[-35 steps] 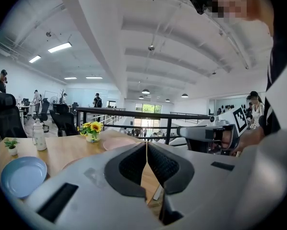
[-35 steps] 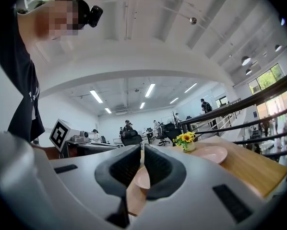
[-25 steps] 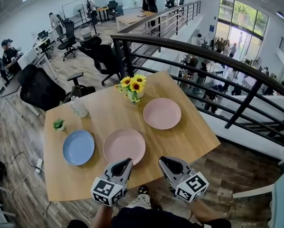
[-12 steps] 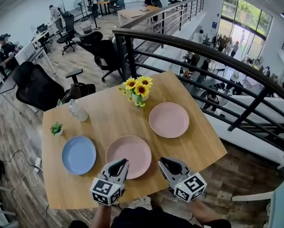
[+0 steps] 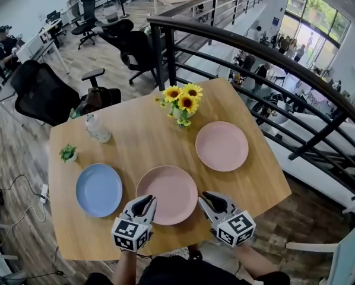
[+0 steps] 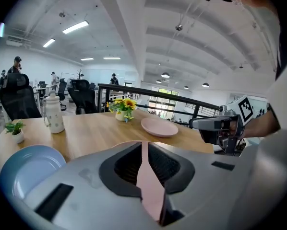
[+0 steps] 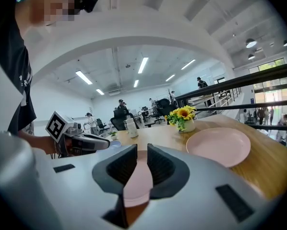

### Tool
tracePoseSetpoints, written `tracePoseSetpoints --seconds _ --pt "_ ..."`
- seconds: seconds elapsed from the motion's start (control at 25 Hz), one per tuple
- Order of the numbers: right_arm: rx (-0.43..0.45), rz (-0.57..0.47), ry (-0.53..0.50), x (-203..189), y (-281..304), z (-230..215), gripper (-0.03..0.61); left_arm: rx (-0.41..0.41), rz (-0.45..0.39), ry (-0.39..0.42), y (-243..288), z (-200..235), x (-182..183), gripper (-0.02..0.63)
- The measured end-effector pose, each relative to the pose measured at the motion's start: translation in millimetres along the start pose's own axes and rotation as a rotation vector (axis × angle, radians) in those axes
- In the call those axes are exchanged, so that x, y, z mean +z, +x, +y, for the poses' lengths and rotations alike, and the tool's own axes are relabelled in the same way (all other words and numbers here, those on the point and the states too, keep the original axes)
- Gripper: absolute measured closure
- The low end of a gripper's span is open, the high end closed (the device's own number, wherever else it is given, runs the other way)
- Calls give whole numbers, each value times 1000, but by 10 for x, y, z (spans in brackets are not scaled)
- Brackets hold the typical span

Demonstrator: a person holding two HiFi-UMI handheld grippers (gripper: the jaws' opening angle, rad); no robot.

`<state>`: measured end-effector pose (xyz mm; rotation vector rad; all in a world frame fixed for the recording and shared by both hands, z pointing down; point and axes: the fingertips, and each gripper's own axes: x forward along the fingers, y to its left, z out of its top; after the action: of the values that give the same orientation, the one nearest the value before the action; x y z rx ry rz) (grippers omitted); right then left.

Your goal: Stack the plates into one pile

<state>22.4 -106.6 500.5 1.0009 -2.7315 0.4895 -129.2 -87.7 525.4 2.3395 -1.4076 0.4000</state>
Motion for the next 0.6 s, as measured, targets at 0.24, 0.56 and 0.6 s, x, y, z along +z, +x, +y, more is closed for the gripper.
tracePoseSetpoints --seconds 0.24,0.56,0.6 --pt "-27 89 -2 -252 261 -129 488 26 83 7 83 259 -299 569" --pt "-57 209 1 -606 481 -249 460 85 167 -77 53 580 -692 505" --pt "-62 225 1 -651 502 -269 457 92 180 -84 53 606 -740 497"
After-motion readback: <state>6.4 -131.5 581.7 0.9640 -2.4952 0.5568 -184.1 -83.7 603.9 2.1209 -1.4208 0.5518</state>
